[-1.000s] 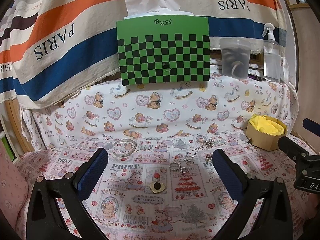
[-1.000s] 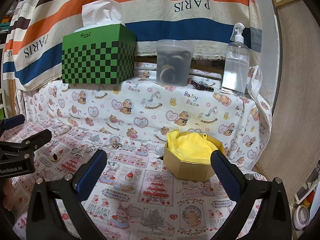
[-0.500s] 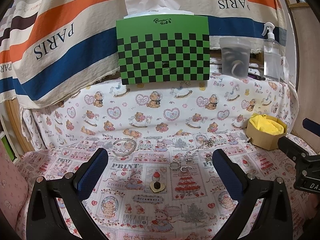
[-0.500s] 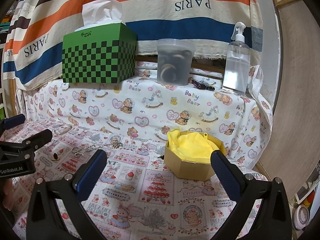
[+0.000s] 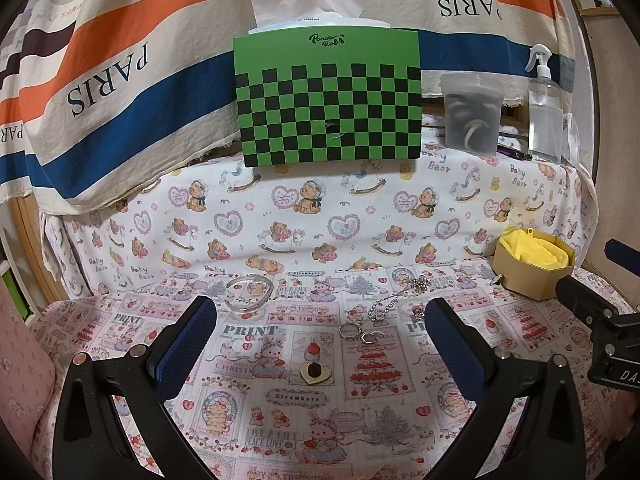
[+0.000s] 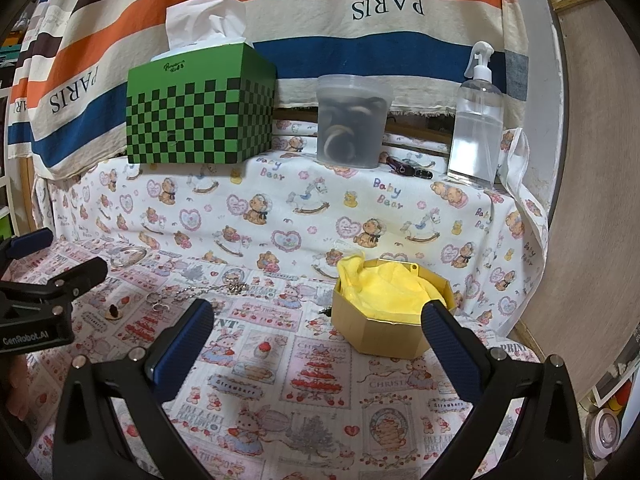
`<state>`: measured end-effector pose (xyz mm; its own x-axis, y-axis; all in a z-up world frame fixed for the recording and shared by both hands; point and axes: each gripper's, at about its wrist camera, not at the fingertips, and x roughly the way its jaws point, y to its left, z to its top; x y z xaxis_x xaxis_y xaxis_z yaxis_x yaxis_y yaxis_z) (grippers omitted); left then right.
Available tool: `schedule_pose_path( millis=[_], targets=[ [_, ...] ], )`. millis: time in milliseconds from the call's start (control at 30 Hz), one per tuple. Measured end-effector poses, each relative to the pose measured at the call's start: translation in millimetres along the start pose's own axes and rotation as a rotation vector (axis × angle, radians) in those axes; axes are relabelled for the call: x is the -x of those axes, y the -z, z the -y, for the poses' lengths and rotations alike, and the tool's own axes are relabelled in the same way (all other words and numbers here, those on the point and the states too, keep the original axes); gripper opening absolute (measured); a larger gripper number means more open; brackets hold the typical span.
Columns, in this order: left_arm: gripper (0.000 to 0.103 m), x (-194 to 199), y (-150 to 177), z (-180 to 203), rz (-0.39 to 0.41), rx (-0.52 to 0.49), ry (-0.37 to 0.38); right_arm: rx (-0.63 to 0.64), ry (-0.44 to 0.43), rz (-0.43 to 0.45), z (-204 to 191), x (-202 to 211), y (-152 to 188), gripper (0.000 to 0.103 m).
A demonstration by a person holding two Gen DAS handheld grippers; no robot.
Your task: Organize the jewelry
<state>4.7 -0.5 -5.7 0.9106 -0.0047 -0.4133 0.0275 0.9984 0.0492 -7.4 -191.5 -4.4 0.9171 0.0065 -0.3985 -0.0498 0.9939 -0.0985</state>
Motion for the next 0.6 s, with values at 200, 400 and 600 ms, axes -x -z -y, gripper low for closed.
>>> schedule_pose_path(
  millis=[200, 400, 600],
  targets=[
    [0.103, 0.2, -0.2, -0.2, 0.002, -0.002, 0.000, -0.008, 0.001, -0.007, -0.8, -0.2, -0.1, 0.103],
    [0.103, -0.3, 0.0, 0.8, 0.002, -0.010, 0.005, -0.026, 0.003, -0.014, 2.1, -0.3, -1.2, 0.103],
    [0.103, -0.2, 0.1, 2.1, 0.001, -0.010, 0.004, -0.027, 0.005, -0.018, 2.5, -0.7, -2.0, 0.103]
  ],
)
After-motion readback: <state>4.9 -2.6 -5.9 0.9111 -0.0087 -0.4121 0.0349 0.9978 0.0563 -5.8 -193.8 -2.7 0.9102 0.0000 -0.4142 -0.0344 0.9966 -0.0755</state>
